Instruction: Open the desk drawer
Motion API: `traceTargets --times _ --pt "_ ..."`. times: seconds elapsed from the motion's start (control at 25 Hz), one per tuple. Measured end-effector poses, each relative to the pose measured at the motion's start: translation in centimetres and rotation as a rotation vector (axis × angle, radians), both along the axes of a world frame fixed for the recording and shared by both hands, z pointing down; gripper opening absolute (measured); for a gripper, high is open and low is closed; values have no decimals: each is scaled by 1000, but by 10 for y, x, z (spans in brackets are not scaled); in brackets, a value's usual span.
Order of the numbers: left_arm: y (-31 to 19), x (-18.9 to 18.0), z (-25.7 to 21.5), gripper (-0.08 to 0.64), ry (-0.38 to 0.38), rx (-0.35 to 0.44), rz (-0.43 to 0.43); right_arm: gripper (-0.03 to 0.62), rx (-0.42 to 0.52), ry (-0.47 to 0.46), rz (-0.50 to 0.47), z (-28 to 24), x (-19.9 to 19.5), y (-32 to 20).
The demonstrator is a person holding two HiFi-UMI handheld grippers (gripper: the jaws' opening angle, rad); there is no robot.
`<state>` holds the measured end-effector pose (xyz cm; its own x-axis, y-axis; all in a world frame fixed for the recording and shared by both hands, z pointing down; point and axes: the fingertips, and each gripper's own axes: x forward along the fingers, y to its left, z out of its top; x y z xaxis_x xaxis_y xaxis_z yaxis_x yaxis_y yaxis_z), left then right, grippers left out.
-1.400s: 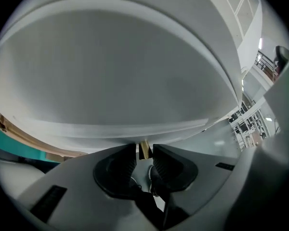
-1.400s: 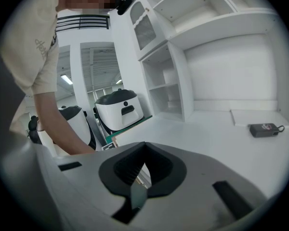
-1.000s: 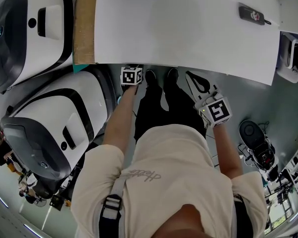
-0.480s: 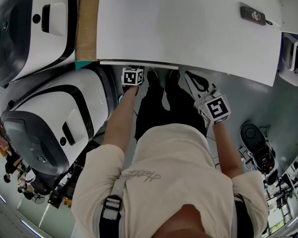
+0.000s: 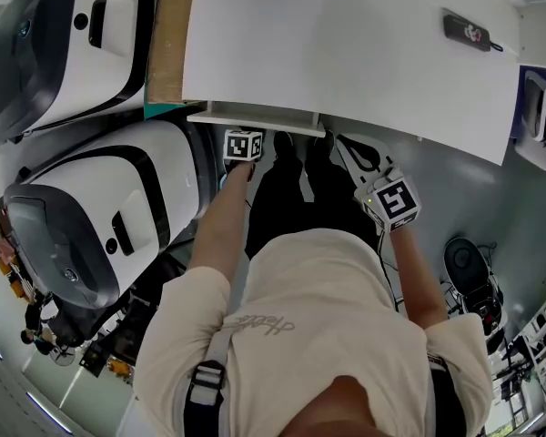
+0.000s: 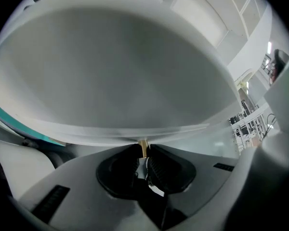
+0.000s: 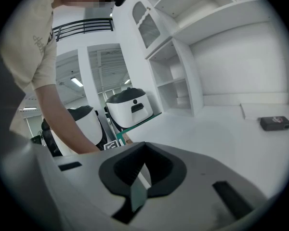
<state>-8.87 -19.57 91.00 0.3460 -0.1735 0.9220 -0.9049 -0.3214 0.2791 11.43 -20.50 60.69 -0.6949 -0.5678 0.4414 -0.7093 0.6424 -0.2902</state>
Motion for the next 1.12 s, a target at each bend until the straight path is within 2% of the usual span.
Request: traceTargets --times 0.36,0.76,1.12 --pt "31 -7 2 75 -8 -12 0 -1 -15 5 -43 11 2 20" --pt "67 -17 1 75 15 -14 3 -2 -5 26 -44 9 -28 40" --pt "104 -31 -1 75 22 -29 23 -1 -28 36 -39 8 -67 81"
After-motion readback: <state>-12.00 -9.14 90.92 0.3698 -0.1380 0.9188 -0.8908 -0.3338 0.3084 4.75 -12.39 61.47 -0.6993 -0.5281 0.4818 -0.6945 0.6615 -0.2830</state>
